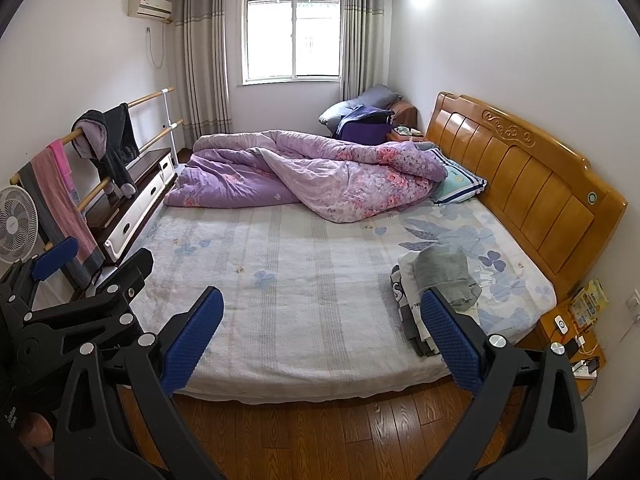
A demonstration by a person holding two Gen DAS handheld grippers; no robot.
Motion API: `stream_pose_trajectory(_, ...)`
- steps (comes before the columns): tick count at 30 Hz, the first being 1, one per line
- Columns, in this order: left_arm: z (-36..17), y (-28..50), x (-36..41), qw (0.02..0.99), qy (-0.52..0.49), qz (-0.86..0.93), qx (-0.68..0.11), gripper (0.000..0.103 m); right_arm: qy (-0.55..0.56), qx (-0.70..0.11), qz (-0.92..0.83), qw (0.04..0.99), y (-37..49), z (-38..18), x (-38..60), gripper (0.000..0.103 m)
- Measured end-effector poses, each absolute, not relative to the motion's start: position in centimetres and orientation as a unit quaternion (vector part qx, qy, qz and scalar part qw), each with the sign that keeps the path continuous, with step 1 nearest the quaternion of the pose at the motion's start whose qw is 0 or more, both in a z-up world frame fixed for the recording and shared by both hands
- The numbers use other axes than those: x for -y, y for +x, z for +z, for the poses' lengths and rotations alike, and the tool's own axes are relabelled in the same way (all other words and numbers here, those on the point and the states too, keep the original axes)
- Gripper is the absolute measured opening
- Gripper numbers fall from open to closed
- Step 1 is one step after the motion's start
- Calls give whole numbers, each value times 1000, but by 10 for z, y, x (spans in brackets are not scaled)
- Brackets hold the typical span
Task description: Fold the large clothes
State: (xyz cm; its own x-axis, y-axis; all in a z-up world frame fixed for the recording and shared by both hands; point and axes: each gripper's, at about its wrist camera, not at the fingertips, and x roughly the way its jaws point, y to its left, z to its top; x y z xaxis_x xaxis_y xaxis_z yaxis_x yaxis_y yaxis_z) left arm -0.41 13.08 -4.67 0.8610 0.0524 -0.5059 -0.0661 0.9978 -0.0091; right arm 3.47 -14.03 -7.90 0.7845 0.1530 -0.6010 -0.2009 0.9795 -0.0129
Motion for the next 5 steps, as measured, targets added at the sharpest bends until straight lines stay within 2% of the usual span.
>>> stream_pose_trajectory(5,-51,12,-131,962,-13,35,-271,98,-38,-322,99,941,45,-80,144,95)
